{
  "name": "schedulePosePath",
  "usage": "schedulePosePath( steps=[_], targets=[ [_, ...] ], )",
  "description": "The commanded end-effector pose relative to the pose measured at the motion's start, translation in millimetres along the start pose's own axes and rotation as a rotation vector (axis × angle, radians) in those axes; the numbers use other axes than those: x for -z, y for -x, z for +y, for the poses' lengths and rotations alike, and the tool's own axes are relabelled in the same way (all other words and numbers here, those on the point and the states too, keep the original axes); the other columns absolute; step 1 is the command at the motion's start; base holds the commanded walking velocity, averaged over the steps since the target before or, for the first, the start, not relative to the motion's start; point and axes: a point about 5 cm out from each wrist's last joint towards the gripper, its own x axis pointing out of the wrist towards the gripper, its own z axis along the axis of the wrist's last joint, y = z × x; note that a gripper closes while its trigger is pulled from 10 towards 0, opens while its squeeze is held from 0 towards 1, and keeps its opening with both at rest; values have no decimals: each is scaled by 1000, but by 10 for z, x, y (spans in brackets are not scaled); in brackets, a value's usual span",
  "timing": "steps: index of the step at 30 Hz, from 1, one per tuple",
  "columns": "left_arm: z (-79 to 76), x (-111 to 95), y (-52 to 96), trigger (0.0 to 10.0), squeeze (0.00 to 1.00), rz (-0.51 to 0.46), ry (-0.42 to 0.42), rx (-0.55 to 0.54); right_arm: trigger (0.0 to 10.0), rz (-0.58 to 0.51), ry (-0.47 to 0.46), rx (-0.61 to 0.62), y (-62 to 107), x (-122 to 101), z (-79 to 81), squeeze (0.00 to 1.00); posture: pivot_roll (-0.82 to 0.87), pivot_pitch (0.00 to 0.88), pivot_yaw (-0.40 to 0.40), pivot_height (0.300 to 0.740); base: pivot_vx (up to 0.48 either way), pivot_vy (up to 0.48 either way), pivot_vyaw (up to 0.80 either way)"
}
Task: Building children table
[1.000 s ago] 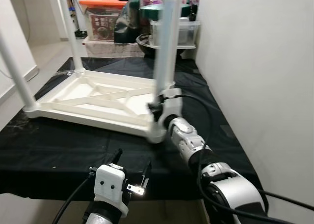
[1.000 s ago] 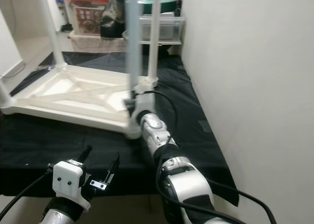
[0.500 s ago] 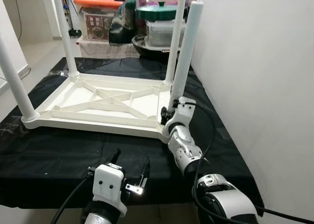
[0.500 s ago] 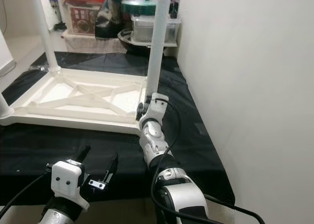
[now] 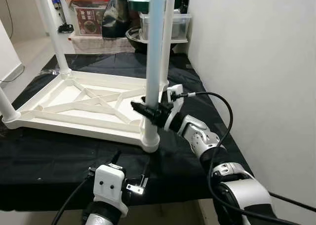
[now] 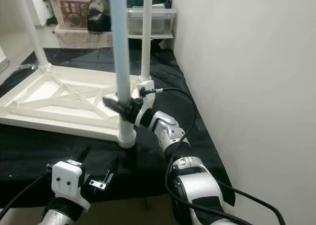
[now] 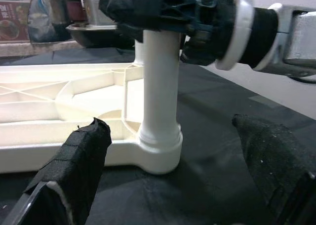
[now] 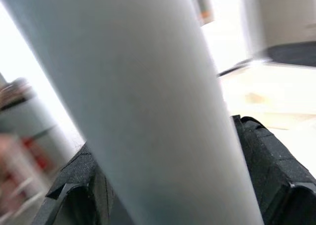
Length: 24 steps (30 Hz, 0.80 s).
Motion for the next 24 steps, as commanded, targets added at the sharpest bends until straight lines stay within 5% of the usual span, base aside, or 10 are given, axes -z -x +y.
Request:
schedulePosePath(
  steps=[1, 5, 6, 12, 14, 15, 17, 19, 23, 24],
  targets=[
    [2, 30, 12, 10000, 0, 9, -1, -2, 10000, 154, 24, -231, -26, 200, 159, 0, 65, 0, -57, 740, 0, 0, 0],
    [1, 31, 14, 10000, 0, 10, -1, -2, 10000, 249, 52, -313, -37, 316, 216, 0, 65, 0, -57, 740, 0, 0, 0],
    [0, 32, 16, 10000, 0, 10, -1, -1, 0, 269, 79, -272, -72, 360, 208, 0, 67, 0, -56, 740, 0, 0, 0],
    [-5, 34, 20, 10000, 0, 10, -2, -2, 0, 193, 198, 40, -214, 302, 90, 0, 71, 0, -59, 740, 0, 0, 0],
    [-5, 34, 19, 10000, 0, 10, -3, -4, 0, 30, 162, 415, -191, 52, -127, 0, 71, 0, -59, 740, 0, 0, 0],
    [-5, 34, 19, 10000, 0, 10, -3, -4, 0, 30, 162, 415, -191, 52, -127, 0, 71, 0, -59, 740, 0, 0, 0],
    [-5, 40, 19, 10000, 0, 12, -2, -4, 0, -104, 126, 880, 95, -161, -401, 0, 65, 0, -55, 740, 0, 0, 0],
    [-5, 40, 19, 10000, 0, 12, -2, -4, 0, -104, 126, 880, 95, -161, -401, 0, 65, 0, -55, 740, 0, 0, 0],
    [-9, 49, 20, 10000, 0, 14, -1, 0, 0, -159, 85, 1272, 428, -114, -540, 0, 60, 0, -51, 740, 0, 0, 0],
    [-9, 49, 20, 10000, 0, 14, -1, 0, 0, -159, 85, 1272, 428, -114, -540, 0, 60, 0, -51, 740, 0, 0, 0]
  ],
)
